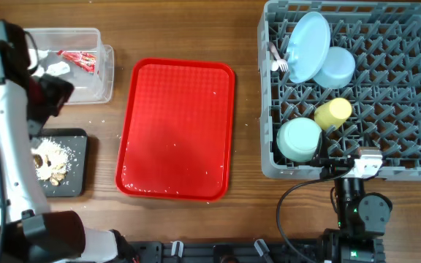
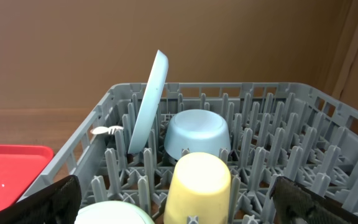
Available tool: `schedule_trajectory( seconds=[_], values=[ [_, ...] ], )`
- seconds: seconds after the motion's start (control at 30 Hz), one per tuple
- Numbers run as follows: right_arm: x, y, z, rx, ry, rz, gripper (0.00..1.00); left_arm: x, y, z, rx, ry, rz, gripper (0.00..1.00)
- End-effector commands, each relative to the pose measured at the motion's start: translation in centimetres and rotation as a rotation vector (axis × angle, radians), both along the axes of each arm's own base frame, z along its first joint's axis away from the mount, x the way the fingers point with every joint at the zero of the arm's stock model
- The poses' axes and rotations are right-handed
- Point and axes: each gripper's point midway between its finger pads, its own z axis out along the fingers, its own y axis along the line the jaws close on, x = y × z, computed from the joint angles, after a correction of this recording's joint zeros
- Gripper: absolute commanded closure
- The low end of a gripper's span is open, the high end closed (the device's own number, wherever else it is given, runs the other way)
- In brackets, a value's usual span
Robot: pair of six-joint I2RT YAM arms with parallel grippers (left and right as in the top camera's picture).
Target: Sort waste into correct bins and load items into the dishwasher rack
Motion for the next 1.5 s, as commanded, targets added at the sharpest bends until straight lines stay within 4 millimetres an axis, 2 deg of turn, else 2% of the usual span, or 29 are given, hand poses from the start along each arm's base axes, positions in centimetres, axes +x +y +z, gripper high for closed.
schedule_trajectory(
  seconds=[0.0, 0.07, 0.13, 0.17, 0.2, 0.27, 0.3, 0.4, 0.5, 0.63, 0.7, 0.77, 0.8, 0.97, 1.27, 1.3, 1.37, 1.47],
  values=[
    [-0.1, -0.5, 0.2, -0.016, -0.011, -0.024, 0.0, 1.4, -4.0, -1.1, 0.08, -0.164, -0.191, 0.0],
    [-0.1, -0.5, 0.2, -0.016, -0.011, -0.024, 0.0, 2.6, -7.8, -2.7, 0.112, -0.321, -0.387, 0.0],
    [-0.1, -0.5, 0.2, -0.016, -0.011, -0.024, 0.0, 2.3, -10.2, -4.5, 0.124, -0.463, -0.472, 0.0],
    [-0.1, -0.5, 0.2, -0.016, -0.011, -0.024, 0.0, 1.5, -10.4, -5.4, 0.129, -0.503, -0.479, 0.0],
    [-0.1, -0.5, 0.2, -0.016, -0.011, -0.024, 0.0, -1.1, -10.0, -7.0, 0.129, -0.516, -0.471, 0.0],
    [-0.1, -0.5, 0.2, -0.016, -0.011, -0.024, 0.0, -4.1, -9.5, -8.1, 0.137, -0.556, -0.464, 0.0],
    [-0.1, -0.5, 0.2, -0.016, -0.011, -0.024, 0.0, -5.1, -9.4, -8.1, 0.142, -0.588, -0.461, 0.0],
    [-0.1, -0.5, 0.2, -0.016, -0.011, -0.024, 0.0, -6.2, -9.0, -6.5, 0.201, -0.684, -0.497, 0.0],
    [-0.1, -0.5, 0.2, -0.016, -0.011, -0.024, 0.0, -6.4, -9.3, -4.5, 0.294, -0.758, -0.655, 0.0],
    [-0.1, -0.5, 0.2, -0.016, -0.011, -0.024, 0.0, -5.7, -9.5, -3.8, 0.336, -0.897, -0.651, 0.0],
    [-0.1, -0.5, 0.2, -0.016, -0.011, -0.024, 0.0, -4.4, -10.8, -4.2, 0.322, -1.057, -0.672, 0.0],
    [-0.1, -0.5, 0.2, -0.016, -0.011, -0.024, 0.0, -3.5, -13.0, -3.5, 0.325, -1.23, -0.789, 0.0],
    [-0.1, -0.5, 0.2, -0.016, -0.011, -0.024, 0.0, -3.4, -13.5, -3.2, 0.332, -1.285, -0.814, 0.0],
    [-0.1, -0.5, 0.2, -0.016, -0.011, -0.024, 0.0, -3.5, -12.0, -3.9, 0.409, -1.364, -0.747, 0.0],
    [-0.1, -0.5, 0.2, -0.016, -0.011, -0.024, 0.0, -3.4, -11.1, -4.5, 0.451, -1.4, -0.712, 0.0],
    [-0.1, -0.5, 0.2, -0.016, -0.011, -0.024, 0.0, -3.4, -10.9, -4.9, 0.45, -1.382, -0.708, 0.0],
    [-0.1, -0.5, 0.2, -0.016, -0.011, -0.024, 0.0, -3.4, -10.2, -7.1, 0.432, -1.29, -0.695, 0.0],
    [-0.1, -0.5, 0.2, -0.016, -0.011, -0.024, 0.0, -3.5, -9.9, -7.2, 0.439, -1.282, -0.684, 0.0]
  ],
)
